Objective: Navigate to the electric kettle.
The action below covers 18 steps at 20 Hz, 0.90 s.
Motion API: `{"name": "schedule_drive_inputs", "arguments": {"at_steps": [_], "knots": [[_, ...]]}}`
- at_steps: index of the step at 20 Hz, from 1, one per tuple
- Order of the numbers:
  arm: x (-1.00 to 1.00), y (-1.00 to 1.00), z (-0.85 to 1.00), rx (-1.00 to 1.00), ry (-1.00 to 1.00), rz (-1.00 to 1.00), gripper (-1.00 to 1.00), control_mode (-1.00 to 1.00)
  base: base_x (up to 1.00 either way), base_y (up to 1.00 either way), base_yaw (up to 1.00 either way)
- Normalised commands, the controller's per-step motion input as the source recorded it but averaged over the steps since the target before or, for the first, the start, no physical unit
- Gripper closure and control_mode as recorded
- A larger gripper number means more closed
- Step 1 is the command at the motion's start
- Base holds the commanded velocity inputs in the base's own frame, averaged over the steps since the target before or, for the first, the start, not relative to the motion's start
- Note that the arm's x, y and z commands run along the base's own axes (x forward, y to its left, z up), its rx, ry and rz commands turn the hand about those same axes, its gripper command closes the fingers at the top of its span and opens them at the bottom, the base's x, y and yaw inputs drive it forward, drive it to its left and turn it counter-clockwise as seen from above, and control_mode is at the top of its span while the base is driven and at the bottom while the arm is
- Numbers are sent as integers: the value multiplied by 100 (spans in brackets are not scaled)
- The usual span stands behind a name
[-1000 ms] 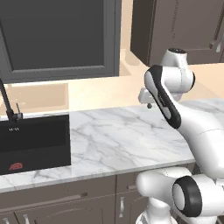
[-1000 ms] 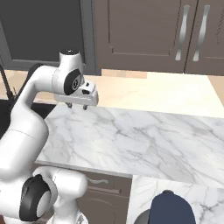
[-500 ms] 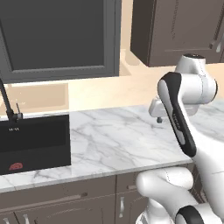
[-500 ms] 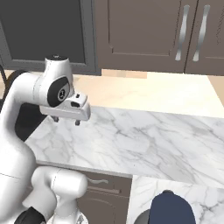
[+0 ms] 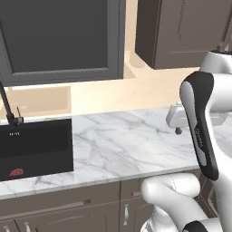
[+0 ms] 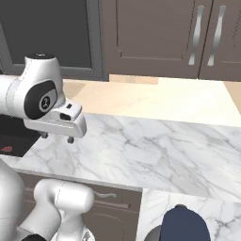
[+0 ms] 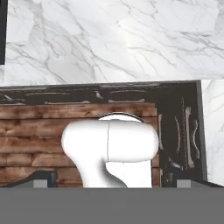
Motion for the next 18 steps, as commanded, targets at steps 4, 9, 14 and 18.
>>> {"name": "schedule_drive_inputs", "arguments": {"at_steps": [4, 9, 14, 18], "knots": [[-21, 8, 20, 0, 3, 0, -100, -100, 0, 0, 0], [-18, 0, 5, 0, 1, 0, -100, -100, 0, 0, 0], [-18, 0, 7, 0, 0, 0, -100, -100, 0, 0, 0], [-14, 0, 0, 0, 0, 1, -100, -100, 0, 0, 0]]}}
